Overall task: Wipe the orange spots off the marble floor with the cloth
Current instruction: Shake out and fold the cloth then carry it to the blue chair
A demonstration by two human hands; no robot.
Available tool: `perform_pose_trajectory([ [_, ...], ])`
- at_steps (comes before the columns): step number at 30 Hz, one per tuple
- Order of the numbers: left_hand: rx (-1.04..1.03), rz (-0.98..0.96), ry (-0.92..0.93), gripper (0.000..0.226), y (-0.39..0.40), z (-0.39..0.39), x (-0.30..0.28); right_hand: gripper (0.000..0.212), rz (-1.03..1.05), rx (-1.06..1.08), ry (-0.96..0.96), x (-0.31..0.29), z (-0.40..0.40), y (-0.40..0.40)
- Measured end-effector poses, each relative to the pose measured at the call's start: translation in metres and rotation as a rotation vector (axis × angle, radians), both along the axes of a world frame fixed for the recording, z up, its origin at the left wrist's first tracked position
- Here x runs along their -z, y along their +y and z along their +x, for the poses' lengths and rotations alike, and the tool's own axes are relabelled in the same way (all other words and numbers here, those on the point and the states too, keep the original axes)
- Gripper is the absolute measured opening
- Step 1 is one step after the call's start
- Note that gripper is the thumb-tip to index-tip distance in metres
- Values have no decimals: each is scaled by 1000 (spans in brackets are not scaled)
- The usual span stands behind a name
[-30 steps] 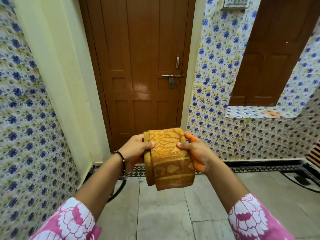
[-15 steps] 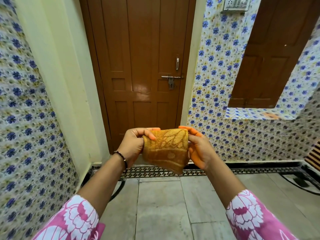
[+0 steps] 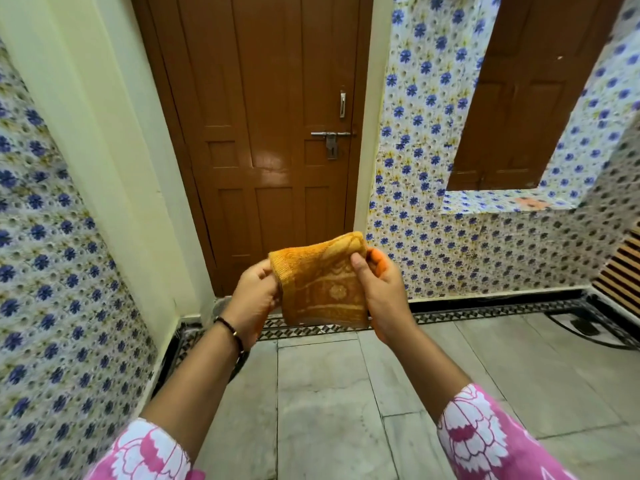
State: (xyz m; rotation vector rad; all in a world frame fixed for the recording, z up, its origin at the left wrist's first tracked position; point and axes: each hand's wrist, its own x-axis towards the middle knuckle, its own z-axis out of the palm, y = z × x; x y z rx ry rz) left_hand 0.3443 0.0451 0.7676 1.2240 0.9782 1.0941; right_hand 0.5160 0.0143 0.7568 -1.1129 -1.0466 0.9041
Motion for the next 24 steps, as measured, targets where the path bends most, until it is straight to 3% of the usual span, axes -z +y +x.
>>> perform_pose_trajectory([
  [5, 21, -114, 0, 38, -16, 3, 13, 18, 0, 120, -144, -1, -9, -8],
  [8, 58, -227, -145, 42, -25, 5, 14, 21, -90, 186, -211, 9, -16, -16],
  [10, 125, -367, -263, 49, -30, 2, 15, 23, -196, 197, -169, 16, -16, -20],
  [12, 203, -416, -307, 55, -34, -4, 20, 23, -335, 127, 28, 21, -12, -27],
  [14, 277, -380, -246, 49, -39, -6, 27, 25, -440, -2, 281, 26, -6, -38],
  [16, 261, -337, -177, 36, -44, -2, 32, 33, -437, -93, 382, 34, 2, -53],
  [19, 190, -299, -217, 28, -50, 10, 41, 40, -394, -134, 361, 44, 12, -74],
  [24, 301, -247, -212, 29, -74, 48, 43, 36, -445, 49, 206, 56, 37, -111],
])
